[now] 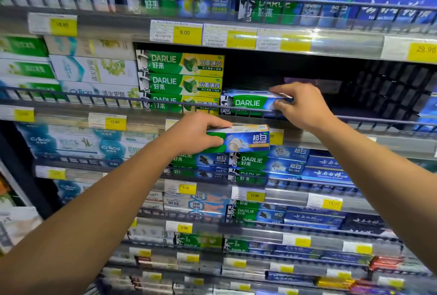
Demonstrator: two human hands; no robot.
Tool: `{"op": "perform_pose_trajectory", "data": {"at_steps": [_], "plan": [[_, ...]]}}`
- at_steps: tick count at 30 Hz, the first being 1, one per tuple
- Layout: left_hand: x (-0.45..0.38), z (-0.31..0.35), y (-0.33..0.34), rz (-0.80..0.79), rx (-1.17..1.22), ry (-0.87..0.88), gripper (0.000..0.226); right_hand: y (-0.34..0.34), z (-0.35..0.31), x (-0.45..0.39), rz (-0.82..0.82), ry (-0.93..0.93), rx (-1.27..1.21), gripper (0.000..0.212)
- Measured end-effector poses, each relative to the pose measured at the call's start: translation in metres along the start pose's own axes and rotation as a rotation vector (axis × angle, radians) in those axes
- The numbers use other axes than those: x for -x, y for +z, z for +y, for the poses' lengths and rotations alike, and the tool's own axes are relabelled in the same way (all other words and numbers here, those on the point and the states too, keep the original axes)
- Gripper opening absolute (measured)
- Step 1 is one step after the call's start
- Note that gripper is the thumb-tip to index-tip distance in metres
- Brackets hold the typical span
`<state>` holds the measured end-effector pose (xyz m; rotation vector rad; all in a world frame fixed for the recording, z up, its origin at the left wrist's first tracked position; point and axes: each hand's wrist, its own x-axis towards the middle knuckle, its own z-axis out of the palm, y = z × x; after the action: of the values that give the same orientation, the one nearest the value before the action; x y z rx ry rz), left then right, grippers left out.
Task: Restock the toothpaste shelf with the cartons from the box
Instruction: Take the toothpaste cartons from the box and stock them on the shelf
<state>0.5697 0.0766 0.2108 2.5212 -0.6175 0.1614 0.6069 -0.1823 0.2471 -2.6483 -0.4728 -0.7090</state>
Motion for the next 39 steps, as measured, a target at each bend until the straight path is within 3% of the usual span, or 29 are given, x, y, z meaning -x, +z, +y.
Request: {"op": "perform_pose_trajectory", "data": {"at_steps": [6,10,17,21,28,32,39], "plan": [[0.003,0.001,0.002,-0.005,0.021,-0.014,0.046,0.016,0.004,0.01,-0.004,-0.098,0.262,0.047],[0.004,0.002,0.0,-0.012,0.009,-0.016,0.046,0.022,-0.012,0.005,-0.14,-0.263,0.249,0.053],[0.012,-0.007,0.005,-0.042,0.005,-0.041,0.045,0.033,-0.013,0.015,-0.176,-0.211,0.237,0.063],[0.014,-0.005,0.003,-0.04,0.0,-0.031,0.045,0.024,-0.017,0.012,-0.218,-0.225,0.178,0.056],[0.004,0.02,-0.01,0.061,-0.042,0.032,0.046,-0.004,-0.027,0.039,0.067,-0.211,-0.128,0.03],[-0.017,0.05,-0.017,0.17,-0.111,0.112,0.045,-0.018,-0.02,0.044,0.021,-0.282,-0.083,0.034],[-0.057,0.084,-0.02,0.338,-0.28,0.211,0.045,-0.036,0.011,0.024,0.19,-0.168,-0.085,0.037]]}}
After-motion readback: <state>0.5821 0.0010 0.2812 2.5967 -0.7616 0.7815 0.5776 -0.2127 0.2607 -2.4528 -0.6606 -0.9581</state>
